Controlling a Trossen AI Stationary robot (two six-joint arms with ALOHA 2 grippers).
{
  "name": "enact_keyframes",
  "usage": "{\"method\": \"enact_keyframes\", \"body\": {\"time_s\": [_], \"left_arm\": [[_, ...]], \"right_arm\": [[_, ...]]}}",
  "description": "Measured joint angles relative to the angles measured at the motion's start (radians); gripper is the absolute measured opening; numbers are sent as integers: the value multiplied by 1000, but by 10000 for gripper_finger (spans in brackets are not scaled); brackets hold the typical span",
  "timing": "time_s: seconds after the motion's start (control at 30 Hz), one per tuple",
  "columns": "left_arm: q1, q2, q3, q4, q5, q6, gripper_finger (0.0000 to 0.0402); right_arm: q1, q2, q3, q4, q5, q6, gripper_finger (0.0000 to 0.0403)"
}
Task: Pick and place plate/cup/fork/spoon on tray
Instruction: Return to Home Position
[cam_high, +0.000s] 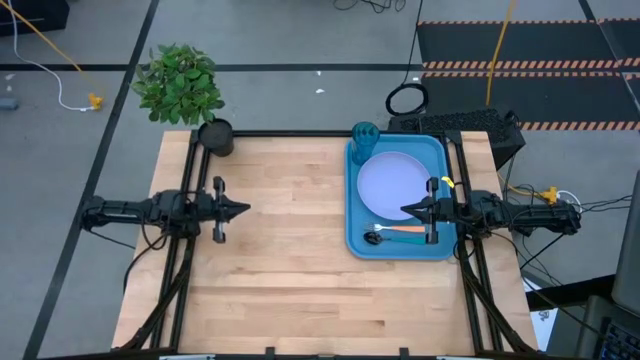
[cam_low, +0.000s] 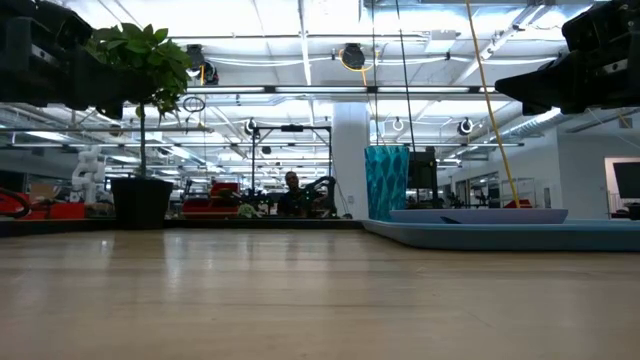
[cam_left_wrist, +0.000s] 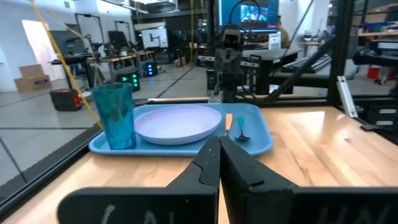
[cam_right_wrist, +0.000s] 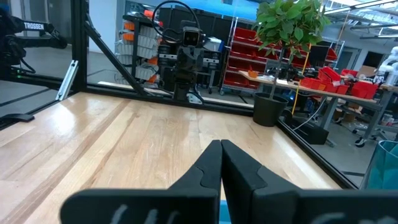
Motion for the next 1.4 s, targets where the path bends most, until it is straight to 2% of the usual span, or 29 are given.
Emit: {"method": "enact_keyframes", "body": {"time_s": [0.53,0.87,1.13,1.4], "left_arm": [[-17,0,0,2,-12,57,14],[-17,0,0,8,-16,48,3],[-17,0,-2,26,-20,50,30],[-17,0,-2,31,-20,50,30]], "right_arm": [[0,0,0,1,0,0,0],[0,0,0,1,0,0,0],[0,0,0,1,0,0,0],[0,0,0,1,0,0,0]]}}
